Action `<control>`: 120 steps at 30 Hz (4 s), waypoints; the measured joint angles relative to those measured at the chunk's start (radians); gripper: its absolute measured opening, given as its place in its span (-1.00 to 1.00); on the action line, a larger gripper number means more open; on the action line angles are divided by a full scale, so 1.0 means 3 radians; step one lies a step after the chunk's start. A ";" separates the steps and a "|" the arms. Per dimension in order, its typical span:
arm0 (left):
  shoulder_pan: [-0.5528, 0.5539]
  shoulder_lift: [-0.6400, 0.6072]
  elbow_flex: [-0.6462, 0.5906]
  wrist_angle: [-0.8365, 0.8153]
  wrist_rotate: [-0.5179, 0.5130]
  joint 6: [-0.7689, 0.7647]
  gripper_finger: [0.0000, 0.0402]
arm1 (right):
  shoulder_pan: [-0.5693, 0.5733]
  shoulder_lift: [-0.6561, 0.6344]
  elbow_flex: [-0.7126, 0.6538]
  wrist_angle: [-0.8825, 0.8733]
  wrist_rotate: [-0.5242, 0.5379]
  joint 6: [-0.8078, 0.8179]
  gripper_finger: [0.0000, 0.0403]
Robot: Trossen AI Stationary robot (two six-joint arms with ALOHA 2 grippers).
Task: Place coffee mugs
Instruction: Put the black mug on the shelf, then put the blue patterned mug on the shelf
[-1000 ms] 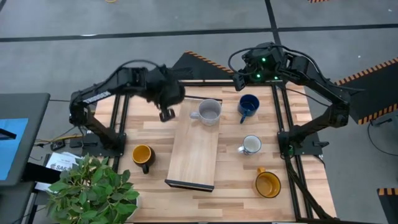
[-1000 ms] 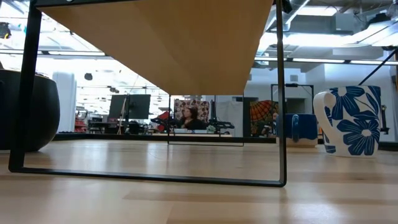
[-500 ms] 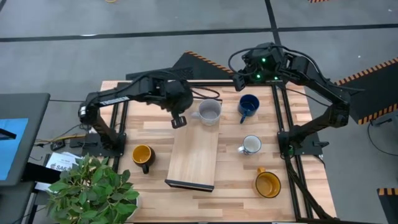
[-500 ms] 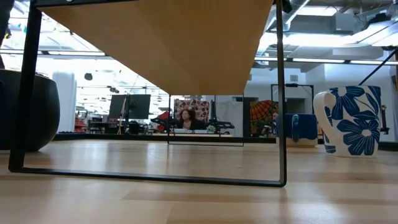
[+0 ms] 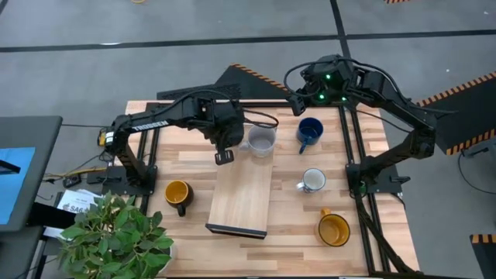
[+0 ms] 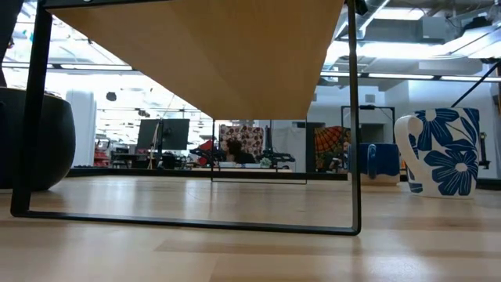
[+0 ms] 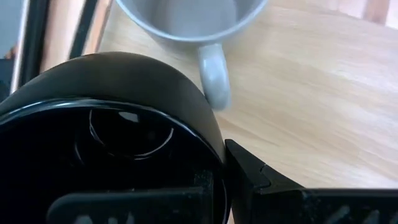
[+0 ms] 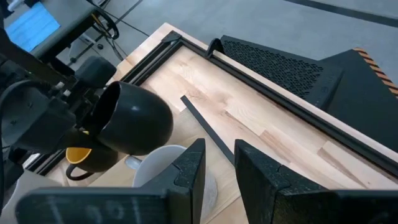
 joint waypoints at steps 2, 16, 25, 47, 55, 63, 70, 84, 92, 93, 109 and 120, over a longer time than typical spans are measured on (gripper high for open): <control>0.0003 0.0016 0.0000 -0.0051 0.0105 0.0021 -0.98 | 0.0000 0.0000 0.0000 0.0000 0.0000 0.0001 -0.44; 0.0013 0.0265 0.0004 -0.0076 0.0123 0.0149 -0.92 | 0.0000 0.0000 0.0000 0.0005 0.0001 0.0004 -0.44; 0.0015 0.0266 0.0004 -0.0077 0.0111 0.0342 -0.79 | 0.0000 0.0000 0.0000 0.0004 0.0001 0.0004 -0.44; 0.0072 0.0267 0.0250 -0.0103 -0.0044 0.0362 -0.14 | 0.0000 0.0000 0.0000 0.0025 0.0001 0.0009 -0.44; 0.0077 0.0266 0.0802 -0.0515 -0.0213 0.0415 -0.13 | 0.0000 0.0000 0.0000 0.0022 0.0001 -0.0021 -0.44; 0.0063 -0.0207 0.0999 -0.0150 -0.0226 0.0045 -0.13 | 0.0190 -0.0056 0.0000 -0.0496 0.0000 -0.0421 -0.44; 0.0061 -0.1253 -0.0206 0.1298 -0.0315 0.0044 -0.13 | 0.0543 -0.0400 -0.0335 -0.0707 0.0408 -0.0314 -0.44; -0.0083 -0.2760 -0.2697 0.3833 -0.0515 -0.0098 -0.13 | 0.0975 -0.1295 -0.1592 0.0216 0.0471 0.0521 -0.44; -0.0083 -0.2862 -0.2719 0.3835 -0.0587 -0.0040 -0.13 | 0.0973 -0.1216 -0.1589 0.0252 0.0299 0.0654 -0.44; -0.0083 -0.2867 -0.2719 0.3821 -0.0586 -0.0037 -0.13 | 0.0973 -0.1191 -0.1592 0.0187 0.0131 0.0742 -0.44; -0.0082 -0.2842 -0.2719 0.3626 -0.0586 -0.0095 -0.14 | 0.1565 -0.0539 -0.1999 -0.1553 -0.0001 0.1811 -0.35; -0.0082 -0.2842 -0.2719 0.3624 -0.0586 -0.0011 -0.14 | 0.1677 -0.0866 -0.2790 -0.0925 0.0013 0.2551 0.08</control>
